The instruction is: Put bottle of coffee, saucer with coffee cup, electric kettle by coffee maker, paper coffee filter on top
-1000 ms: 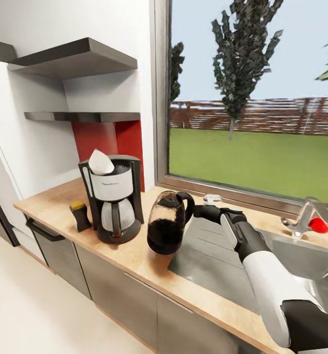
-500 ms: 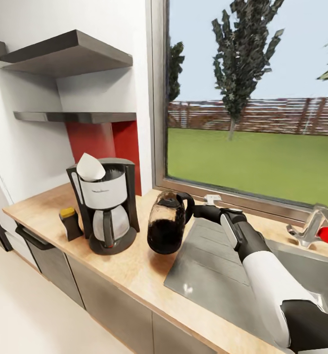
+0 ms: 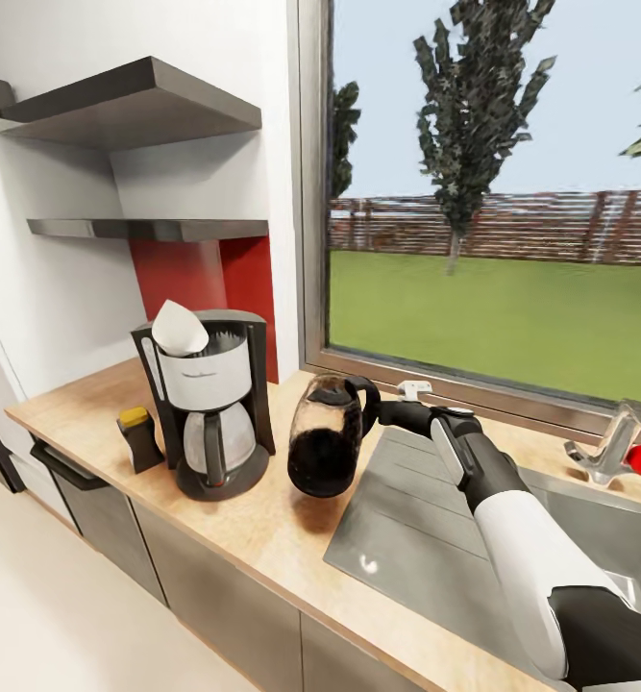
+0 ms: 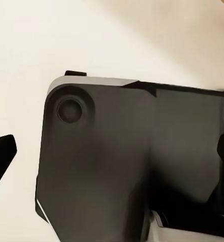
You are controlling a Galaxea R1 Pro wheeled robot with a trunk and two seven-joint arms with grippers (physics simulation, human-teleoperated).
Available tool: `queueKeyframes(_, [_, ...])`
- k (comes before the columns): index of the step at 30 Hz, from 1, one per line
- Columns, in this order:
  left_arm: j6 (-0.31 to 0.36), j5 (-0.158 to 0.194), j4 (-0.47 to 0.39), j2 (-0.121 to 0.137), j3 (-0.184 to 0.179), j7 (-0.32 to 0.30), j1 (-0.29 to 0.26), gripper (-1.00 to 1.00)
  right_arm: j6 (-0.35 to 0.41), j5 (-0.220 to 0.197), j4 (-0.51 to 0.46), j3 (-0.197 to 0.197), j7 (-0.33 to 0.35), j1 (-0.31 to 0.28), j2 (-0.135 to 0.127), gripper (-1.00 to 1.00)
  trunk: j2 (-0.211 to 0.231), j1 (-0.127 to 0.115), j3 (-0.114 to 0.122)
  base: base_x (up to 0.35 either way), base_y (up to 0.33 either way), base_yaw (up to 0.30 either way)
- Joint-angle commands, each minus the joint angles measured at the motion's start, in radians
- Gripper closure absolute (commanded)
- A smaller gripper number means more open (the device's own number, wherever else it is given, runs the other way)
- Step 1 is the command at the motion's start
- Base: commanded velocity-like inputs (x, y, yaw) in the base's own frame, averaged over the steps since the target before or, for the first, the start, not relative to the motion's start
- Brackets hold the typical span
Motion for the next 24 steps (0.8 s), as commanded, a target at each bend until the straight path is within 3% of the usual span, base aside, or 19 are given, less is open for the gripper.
queueKeyframes(1, [-0.002,0.003,-0.001,0.000,0.006,-0.001,0.000,-1.00,0.008,-0.013,-0.002,-0.001,-0.002,-0.001,0.000,1.00,-0.001,0.000,-0.001,0.000,0.000,0.000])
queueKeyframes(24, [-0.002,0.003,-0.001,0.000,0.006,-0.001,-0.001,-1.00,0.008,-0.013,-0.001,-0.001,-0.002,-0.001,0.000,1.00,-0.001,0.000,-0.001,0.047,0.028,0.000])
